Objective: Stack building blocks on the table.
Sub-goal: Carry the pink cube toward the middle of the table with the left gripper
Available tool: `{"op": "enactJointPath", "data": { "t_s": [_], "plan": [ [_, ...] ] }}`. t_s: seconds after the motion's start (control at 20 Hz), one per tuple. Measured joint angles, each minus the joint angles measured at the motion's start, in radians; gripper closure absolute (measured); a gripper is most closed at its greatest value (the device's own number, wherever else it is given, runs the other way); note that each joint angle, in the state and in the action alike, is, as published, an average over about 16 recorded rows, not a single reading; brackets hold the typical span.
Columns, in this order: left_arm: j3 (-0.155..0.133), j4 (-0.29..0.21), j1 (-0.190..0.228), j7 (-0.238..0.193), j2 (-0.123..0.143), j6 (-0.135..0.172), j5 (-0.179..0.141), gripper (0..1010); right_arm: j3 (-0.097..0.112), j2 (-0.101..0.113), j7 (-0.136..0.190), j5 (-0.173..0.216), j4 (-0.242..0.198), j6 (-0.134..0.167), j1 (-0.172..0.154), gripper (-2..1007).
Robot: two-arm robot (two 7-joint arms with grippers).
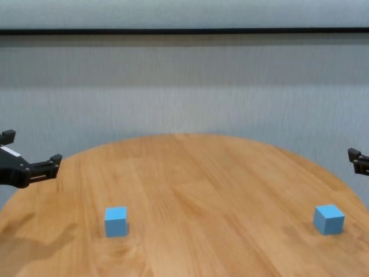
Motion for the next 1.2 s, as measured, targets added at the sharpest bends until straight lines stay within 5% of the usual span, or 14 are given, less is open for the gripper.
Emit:
{"op": "enactJointPath", "data": {
  "t_s": [1.2],
  "plan": [
    [0.0, 0.0, 0.0, 0.0, 0.0, 0.0, 0.0, 8, 0.0, 0.0, 0.0, 0.0, 0.0, 0.0, 0.0, 0]
  ]
}}
